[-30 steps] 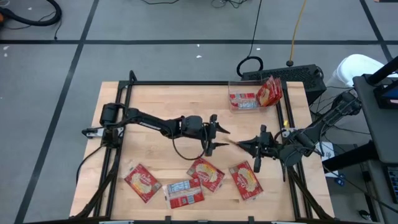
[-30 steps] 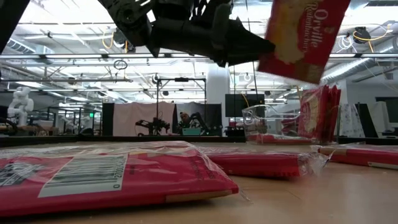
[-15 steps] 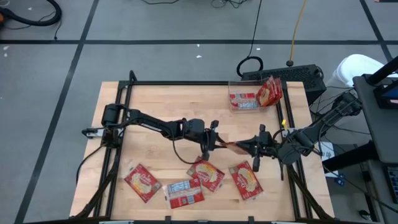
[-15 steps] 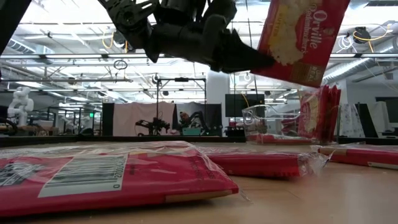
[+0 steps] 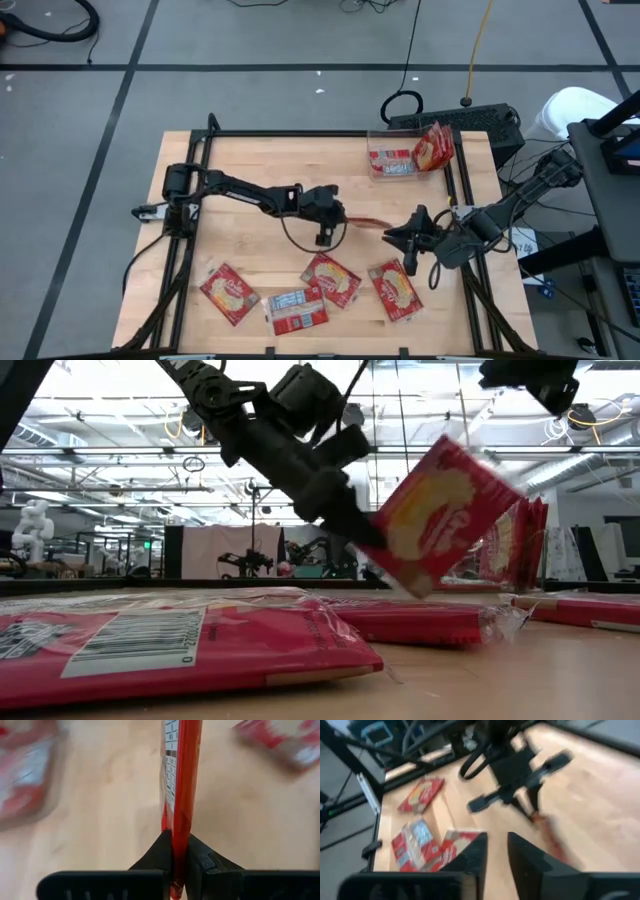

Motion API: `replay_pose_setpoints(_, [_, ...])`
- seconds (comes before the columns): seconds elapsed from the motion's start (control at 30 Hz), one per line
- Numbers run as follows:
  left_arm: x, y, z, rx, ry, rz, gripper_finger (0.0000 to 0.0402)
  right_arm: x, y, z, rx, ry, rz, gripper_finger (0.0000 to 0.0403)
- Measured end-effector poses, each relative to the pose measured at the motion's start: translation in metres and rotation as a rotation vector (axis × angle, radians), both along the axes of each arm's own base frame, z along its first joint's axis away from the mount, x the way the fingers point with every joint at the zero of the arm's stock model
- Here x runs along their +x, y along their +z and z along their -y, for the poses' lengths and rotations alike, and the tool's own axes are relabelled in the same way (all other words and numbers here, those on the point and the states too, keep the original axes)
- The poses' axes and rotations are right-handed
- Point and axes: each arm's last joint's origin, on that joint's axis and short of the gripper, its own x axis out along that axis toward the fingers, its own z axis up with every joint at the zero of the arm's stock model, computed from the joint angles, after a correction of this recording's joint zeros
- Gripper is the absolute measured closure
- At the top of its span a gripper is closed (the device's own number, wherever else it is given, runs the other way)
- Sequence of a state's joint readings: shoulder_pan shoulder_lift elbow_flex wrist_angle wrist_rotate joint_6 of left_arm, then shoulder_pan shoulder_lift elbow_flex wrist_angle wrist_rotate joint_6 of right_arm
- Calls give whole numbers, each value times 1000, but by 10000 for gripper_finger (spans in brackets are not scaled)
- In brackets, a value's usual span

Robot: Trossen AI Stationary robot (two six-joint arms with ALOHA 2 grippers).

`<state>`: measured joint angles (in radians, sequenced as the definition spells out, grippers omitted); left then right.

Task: Sort popcorn bags into baskets
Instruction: Put the red popcorn bag into the transparent bin

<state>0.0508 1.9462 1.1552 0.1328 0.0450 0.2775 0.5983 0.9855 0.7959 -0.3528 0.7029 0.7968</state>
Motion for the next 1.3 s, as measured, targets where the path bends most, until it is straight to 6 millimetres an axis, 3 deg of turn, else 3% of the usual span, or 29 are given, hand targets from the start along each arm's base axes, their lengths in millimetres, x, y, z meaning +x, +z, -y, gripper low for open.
replay_pose_setpoints(0.2, [-19, 22, -17, 35, 87, -100, 372, 22, -15, 5, -179, 27, -95, 250])
replay_pose_setpoints(0.3, [-32, 43, -18, 63, 113, -117, 369, 34, -20, 9, -328, 21, -124, 217])
replay_pose_setpoints(0.37, [-42, 57, -17, 74, 124, -133, 373, 43, -18, 8, -431, 12, -110, 200])
replay_pose_setpoints(0.53, [-58, 67, -17, 86, 158, -209, 381, 63, -14, 8, -626, -17, -54, 176])
replay_pose_setpoints(0.7, [-60, 54, -14, 93, 177, -310, 371, 83, -17, 18, -671, -33, -26, 178])
replay_pose_setpoints(1.1, [-56, 51, -2, 117, 133, -297, 368, 110, -61, 55, -586, 34, -222, 193])
replay_pose_setpoints(1.3, [-56, 51, -2, 125, 146, -301, 367, 112, -73, 60, -515, 90, -269, 256])
